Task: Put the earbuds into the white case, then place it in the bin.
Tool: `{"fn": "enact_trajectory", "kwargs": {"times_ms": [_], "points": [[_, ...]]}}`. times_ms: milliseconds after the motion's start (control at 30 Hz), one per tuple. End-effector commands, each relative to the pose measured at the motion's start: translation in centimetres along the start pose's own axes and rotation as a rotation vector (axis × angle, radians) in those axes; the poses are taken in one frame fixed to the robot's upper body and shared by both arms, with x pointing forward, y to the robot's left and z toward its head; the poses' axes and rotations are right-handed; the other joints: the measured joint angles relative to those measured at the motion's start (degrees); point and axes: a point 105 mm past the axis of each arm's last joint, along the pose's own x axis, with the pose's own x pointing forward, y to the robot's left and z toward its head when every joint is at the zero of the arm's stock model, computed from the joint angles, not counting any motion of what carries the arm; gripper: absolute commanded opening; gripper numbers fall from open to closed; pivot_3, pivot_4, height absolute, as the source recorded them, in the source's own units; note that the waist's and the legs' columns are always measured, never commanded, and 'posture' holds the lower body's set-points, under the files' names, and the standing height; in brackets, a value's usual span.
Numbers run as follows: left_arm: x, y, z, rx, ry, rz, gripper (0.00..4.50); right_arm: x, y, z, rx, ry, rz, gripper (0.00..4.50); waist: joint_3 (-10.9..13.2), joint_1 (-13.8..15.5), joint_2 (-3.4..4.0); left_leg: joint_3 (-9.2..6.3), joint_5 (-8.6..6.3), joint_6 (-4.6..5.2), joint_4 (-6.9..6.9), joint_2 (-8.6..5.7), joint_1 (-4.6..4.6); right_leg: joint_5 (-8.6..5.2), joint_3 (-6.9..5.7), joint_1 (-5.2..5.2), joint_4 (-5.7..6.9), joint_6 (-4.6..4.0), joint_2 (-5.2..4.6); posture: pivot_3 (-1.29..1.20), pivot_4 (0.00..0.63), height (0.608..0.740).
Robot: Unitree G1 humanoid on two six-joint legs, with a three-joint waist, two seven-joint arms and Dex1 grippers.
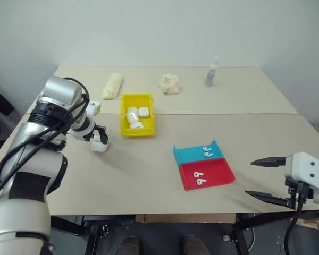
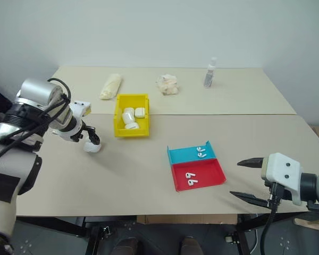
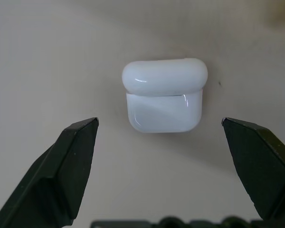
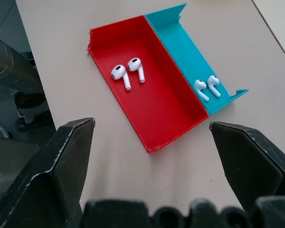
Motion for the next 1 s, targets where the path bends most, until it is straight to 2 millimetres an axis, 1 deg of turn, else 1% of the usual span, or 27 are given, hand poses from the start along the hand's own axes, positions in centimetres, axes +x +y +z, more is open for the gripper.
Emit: {"fn": "enact_trajectory", "kwargs": {"times_ms": [33,133,333,600,1000], "points": [[-0.3,0.6,0.6,-0.024,-0.016,0.017,4.50,-0.8,-0.4,0.8,-0.029,-0.005,-0.053,4.46,0.00,-0.01,0.00,0.00,0.00,0.00,0.00,0.00,0.00,0.00,0.00,0.00,0.00,0.00,0.00,0.00,0.150,0.740],[0.4,0.7,0.6,-0.046,-0.008,0.006,4.50,-0.6,-0.2,0.7,-0.027,-0.002,-0.057,4.46,0.02,-0.07,-0.04,0.00,0.00,0.00,0.00,0.00,0.00,0.00,0.00,0.00,0.02,0.00,0.00,0.00,0.150,0.740],[1.0,0.1,0.8,-0.052,-0.009,-0.049,4.50,-0.6,-0.1,0.5,-0.022,0.010,-0.068,4.46,0.05,0.00,-0.10,-0.01,0.00,0.00,0.02,-0.01,-0.07,0.01,-0.05,0.00,0.06,0.01,-0.01,0.00,0.150,0.740],[1.7,0.2,0.3,-0.056,0.020,-0.075,4.50,-0.7,0.1,0.4,-0.008,0.020,-0.081,4.46,0.07,-0.01,-0.13,-0.01,0.00,0.00,0.04,-0.01,-0.08,0.01,-0.07,0.00,0.15,0.02,-0.03,0.00,0.150,0.740],[2.6,-0.2,-0.2,-0.053,0.041,-0.099,4.50,-0.4,0.1,0.2,0.005,0.034,-0.091,4.46,0.08,-0.02,-0.14,-0.04,0.00,0.00,0.04,-0.01,-0.10,0.01,-0.10,0.00,0.21,0.02,-0.03,0.00,0.150,0.740]]}}
